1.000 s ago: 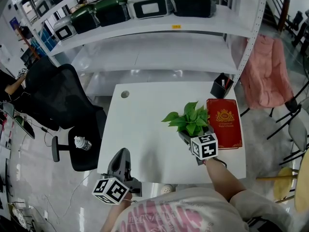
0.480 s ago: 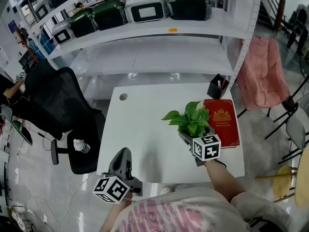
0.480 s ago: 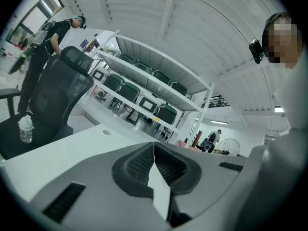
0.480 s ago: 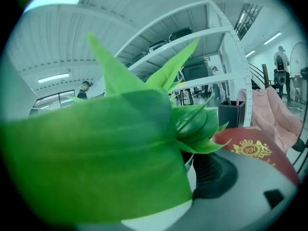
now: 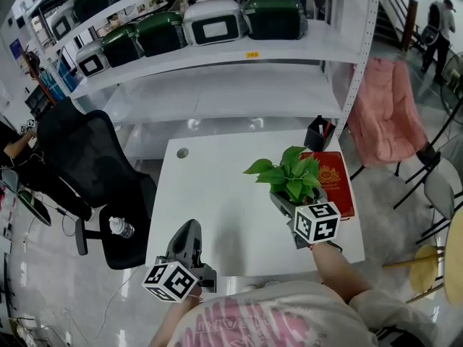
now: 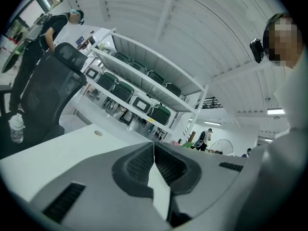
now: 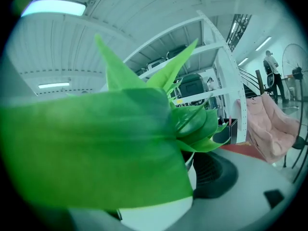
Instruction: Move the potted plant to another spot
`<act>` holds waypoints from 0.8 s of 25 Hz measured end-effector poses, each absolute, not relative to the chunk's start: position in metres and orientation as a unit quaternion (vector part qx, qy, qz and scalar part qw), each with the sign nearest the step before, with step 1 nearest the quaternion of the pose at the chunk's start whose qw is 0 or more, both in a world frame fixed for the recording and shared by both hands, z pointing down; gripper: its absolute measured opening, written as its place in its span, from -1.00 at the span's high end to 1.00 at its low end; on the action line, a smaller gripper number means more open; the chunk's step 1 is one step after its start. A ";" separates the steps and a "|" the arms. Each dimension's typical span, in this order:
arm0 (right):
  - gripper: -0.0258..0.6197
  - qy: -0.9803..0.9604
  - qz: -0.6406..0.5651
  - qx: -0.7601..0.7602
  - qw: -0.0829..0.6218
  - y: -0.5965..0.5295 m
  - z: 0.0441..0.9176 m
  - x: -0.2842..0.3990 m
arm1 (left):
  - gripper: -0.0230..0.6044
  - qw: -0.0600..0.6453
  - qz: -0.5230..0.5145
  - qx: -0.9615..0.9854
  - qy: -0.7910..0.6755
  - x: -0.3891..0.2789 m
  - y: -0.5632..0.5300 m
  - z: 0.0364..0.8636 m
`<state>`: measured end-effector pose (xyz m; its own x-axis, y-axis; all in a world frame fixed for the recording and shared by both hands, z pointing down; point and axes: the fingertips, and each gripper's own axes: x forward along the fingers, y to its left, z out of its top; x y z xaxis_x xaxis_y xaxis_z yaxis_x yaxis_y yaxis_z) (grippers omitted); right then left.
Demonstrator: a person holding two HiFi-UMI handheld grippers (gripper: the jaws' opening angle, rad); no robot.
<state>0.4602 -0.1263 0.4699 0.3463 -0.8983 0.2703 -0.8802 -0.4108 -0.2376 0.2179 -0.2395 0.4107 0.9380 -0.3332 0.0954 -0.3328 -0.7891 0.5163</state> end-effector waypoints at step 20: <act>-0.62 0.535 -0.078 -0.839 0.052 -0.126 0.377 0.405 | 0.85 0.266 -0.027 0.954 -0.132 0.189 -0.258 0.392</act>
<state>0.4053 -0.1262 0.3769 0.4148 -0.9067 0.0758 -0.8904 -0.4217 -0.1712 0.1889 -0.2580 0.3917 0.9635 -0.2673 0.0182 -0.2381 -0.8232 0.5154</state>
